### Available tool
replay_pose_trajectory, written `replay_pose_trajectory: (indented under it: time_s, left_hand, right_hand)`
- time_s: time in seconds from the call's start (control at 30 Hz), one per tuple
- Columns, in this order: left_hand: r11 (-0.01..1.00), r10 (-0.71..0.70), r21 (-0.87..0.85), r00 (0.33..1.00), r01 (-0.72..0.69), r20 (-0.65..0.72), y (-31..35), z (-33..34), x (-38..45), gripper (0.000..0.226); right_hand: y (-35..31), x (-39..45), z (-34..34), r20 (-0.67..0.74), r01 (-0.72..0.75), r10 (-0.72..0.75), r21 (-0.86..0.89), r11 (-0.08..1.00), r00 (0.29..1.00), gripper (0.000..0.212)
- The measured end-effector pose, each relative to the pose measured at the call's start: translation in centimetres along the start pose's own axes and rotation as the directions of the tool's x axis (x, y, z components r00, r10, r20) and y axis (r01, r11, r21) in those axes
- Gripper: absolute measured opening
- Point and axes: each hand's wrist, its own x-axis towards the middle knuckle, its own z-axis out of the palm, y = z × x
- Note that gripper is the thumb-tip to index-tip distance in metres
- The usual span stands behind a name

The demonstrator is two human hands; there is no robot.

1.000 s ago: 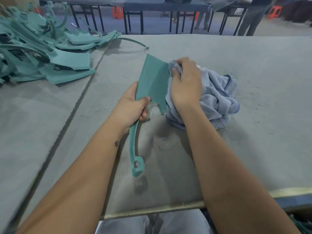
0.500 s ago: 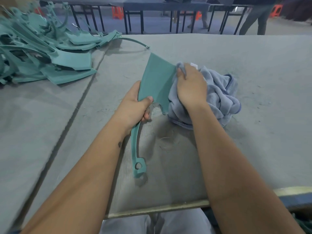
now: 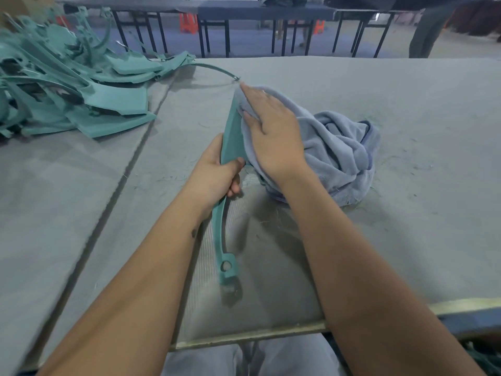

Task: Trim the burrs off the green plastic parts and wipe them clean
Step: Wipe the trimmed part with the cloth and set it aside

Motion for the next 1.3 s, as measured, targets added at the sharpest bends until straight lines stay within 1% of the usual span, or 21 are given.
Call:
replay_pose_trajectory:
  time_s: [0.07, 0.13, 0.2, 0.27, 0.33, 0.43, 0.53, 0.6, 0.7, 0.77, 0.8, 0.87, 0.97, 1.03, 1.07, 1.13, 1.17, 1.2, 1.23, 1.27, 1.3]
  left_hand:
    - [1.0, -0.011, -0.003, 1.0, 0.011, -0.007, 0.0, 0.0, 0.1, 0.028]
    - [1.0, -0.014, 0.004, 1.0, 0.014, -0.013, 0.0, 0.0, 0.3, 0.029]
    - [1.0, -0.016, 0.003, 1.0, 0.016, -0.007, 0.0, -0.1, 0.5, 0.03]
    - [1.0, -0.014, -0.008, 1.0, 0.014, 0.006, -0.1, -0.2, 0.5, 0.031]
    - [1.0, -0.011, -0.006, 1.0, 0.011, 0.015, -0.3, -0.2, 0.5, 0.033]
    - [1.0, -0.003, 0.004, 1.0, 0.003, 0.02, -0.3, -0.2, 0.4, 0.033]
    - [1.0, 0.001, 0.026, 1.0, -0.002, 0.029, -0.2, -0.1, 0.3, 0.033]
    - [0.999, 0.003, 0.04, 1.0, -0.004, 0.027, -0.2, -0.1, 0.2, 0.033]
    - [1.0, -0.004, 0.025, 1.0, 0.004, 0.02, -0.1, 0.0, 0.2, 0.032]
    - [1.0, -0.011, 0.012, 1.0, 0.01, 0.018, -0.2, -0.1, 0.2, 0.03]
    - [1.0, -0.013, 0.011, 1.0, 0.013, 0.019, -0.2, -0.1, 0.2, 0.03]
    - [1.0, -0.013, 0.005, 1.0, 0.013, 0.022, -0.2, -0.1, 0.2, 0.03]
    - [1.0, -0.003, -0.015, 0.999, 0.003, 0.033, -0.1, -0.1, 0.1, 0.032]
    - [1.0, -0.002, -0.012, 0.999, 0.003, 0.035, 0.0, -0.1, 0.2, 0.031]
    - [1.0, -0.01, -0.011, 0.999, 0.011, 0.03, 0.1, -0.1, 0.2, 0.031]
    - [0.998, -0.039, -0.046, 0.999, 0.04, 0.014, 0.2, -0.2, 0.4, 0.031]
    - [0.993, -0.055, -0.107, 0.998, 0.055, 0.002, 0.2, -0.3, 0.4, 0.03]
    - [0.977, -0.071, -0.201, 0.997, 0.067, -0.011, 0.3, -0.5, 0.5, 0.03]
    - [0.949, -0.084, -0.305, 0.996, 0.074, -0.021, 0.4, -0.8, 0.5, 0.03]
    - [0.916, -0.097, -0.394, 0.995, 0.08, -0.024, 0.5, -1.1, 0.5, 0.029]
    - [0.887, -0.108, -0.454, 0.994, 0.086, -0.022, 0.6, -1.4, 0.4, 0.029]
  right_hand:
    - [1.1, -0.2, -0.5, 0.043, -0.117, 0.12, -0.072, 0.991, 0.992, 0.043]
    - [2.3, -0.5, -1.0, 0.057, -0.218, 0.23, -0.165, 0.962, 0.972, 0.031]
    - [3.1, -0.8, -1.3, -0.002, -0.303, 0.308, -0.194, 0.933, 0.951, 0.021]
    - [3.5, -0.7, -1.4, -0.078, -0.382, 0.374, -0.172, 0.908, 0.924, 0.02]
    - [3.8, -0.4, -1.5, -0.131, -0.43, 0.413, -0.156, 0.889, 0.901, 0.02]
    - [4.1, -0.4, -2.0, -0.163, -0.42, 0.403, -0.096, 0.902, 0.901, 0.021]
    - [3.9, -0.7, -2.4, -0.135, -0.378, 0.372, -0.023, 0.925, 0.918, 0.021]
    - [3.2, -0.6, -2.1, -0.098, -0.29, 0.287, -0.012, 0.957, 0.953, 0.02]
    - [1.2, -0.4, -0.9, -0.051, -0.11, 0.116, 0.106, 0.988, 0.992, 0.037]
    - [-0.1, -0.5, 0.0, -0.006, -0.004, 0.005, 0.111, 0.994, 1.0, 0.044]
    - [-0.4, -0.5, 0.3, 0.012, 0.02, -0.021, 0.098, 0.995, 1.0, 0.045]
    - [-0.1, -0.3, 0.3, -0.012, 0.012, -0.011, 0.045, 0.999, 1.0, 0.045]
    - [1.3, -0.2, -0.4, -0.057, -0.14, 0.137, -0.066, 0.988, 0.989, 0.041]
    - [2.4, -0.5, -1.1, -0.054, -0.253, 0.248, -0.1, 0.962, 0.967, 0.03]
    - [2.9, -0.7, -1.5, -0.06, -0.317, 0.314, -0.035, 0.948, 0.947, 0.025]
    - [3.4, -0.9, -2.1, -0.094, -0.446, 0.469, 0.19, 0.874, 0.878, 0.029]
    - [3.7, -0.8, -2.5, -0.117, -0.5, 0.54, 0.253, 0.828, 0.834, 0.029]
    - [3.9, -0.8, -2.8, -0.149, -0.548, 0.609, 0.311, 0.777, 0.779, 0.031]
    - [4.0, -0.8, -3.1, -0.173, -0.576, 0.677, 0.403, 0.712, 0.716, 0.036]
    - [4.0, -0.9, -3.5, -0.181, -0.562, 0.724, 0.517, 0.645, 0.665, 0.039]
    - [3.9, -0.9, -3.8, -0.174, -0.521, 0.753, 0.623, 0.584, 0.635, 0.039]
